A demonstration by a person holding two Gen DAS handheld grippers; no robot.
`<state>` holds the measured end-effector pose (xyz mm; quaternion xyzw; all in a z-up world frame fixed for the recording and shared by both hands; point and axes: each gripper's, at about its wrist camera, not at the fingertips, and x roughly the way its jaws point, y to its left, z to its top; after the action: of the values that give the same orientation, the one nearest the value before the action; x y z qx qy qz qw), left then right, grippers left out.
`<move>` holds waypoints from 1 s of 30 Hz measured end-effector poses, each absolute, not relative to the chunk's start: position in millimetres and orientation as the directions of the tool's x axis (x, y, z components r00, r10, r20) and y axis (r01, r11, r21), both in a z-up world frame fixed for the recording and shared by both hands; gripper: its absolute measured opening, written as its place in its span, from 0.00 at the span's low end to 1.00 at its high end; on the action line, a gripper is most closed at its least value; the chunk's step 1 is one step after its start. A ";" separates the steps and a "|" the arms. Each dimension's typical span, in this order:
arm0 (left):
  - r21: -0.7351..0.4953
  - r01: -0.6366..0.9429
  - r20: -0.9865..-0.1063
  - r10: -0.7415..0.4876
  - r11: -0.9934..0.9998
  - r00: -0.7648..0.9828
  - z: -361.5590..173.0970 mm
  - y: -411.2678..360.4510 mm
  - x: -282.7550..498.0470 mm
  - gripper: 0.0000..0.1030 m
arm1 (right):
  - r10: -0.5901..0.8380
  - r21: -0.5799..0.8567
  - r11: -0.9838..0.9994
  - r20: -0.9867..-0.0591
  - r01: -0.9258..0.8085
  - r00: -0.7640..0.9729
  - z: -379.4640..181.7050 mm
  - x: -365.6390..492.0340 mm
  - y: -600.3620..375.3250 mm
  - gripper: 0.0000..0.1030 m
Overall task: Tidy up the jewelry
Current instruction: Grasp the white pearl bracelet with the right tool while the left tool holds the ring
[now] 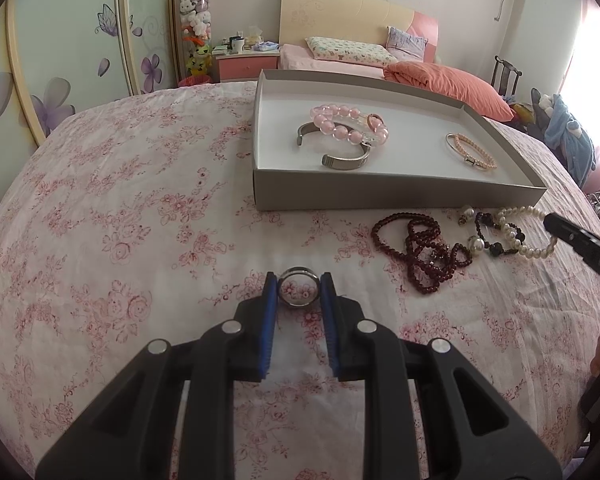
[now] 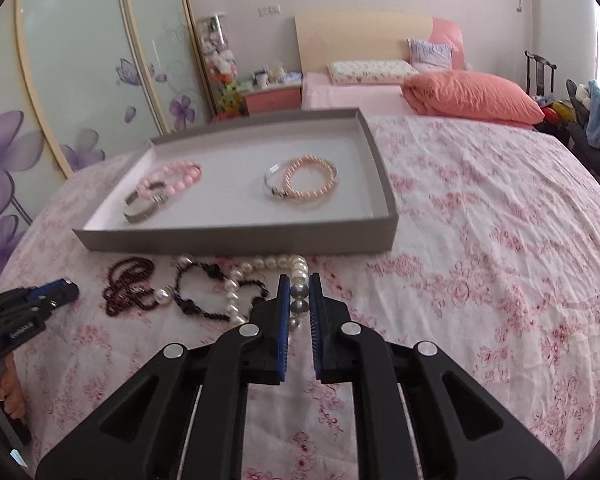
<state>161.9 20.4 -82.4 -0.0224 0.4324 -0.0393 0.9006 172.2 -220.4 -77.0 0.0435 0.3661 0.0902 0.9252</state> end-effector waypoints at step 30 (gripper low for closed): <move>-0.084 0.046 -0.769 -0.094 0.995 0.632 -77.9 24.0 159.4 0.21 | 0.330 0.227 0.943 -0.522 -0.245 0.786 -31.6 144.0 -208.7 0.10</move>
<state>159.4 24.0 -77.9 -0.0280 0.4273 -0.0386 0.9028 144.0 -208.7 -31.6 0.0734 0.2891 0.1526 0.9422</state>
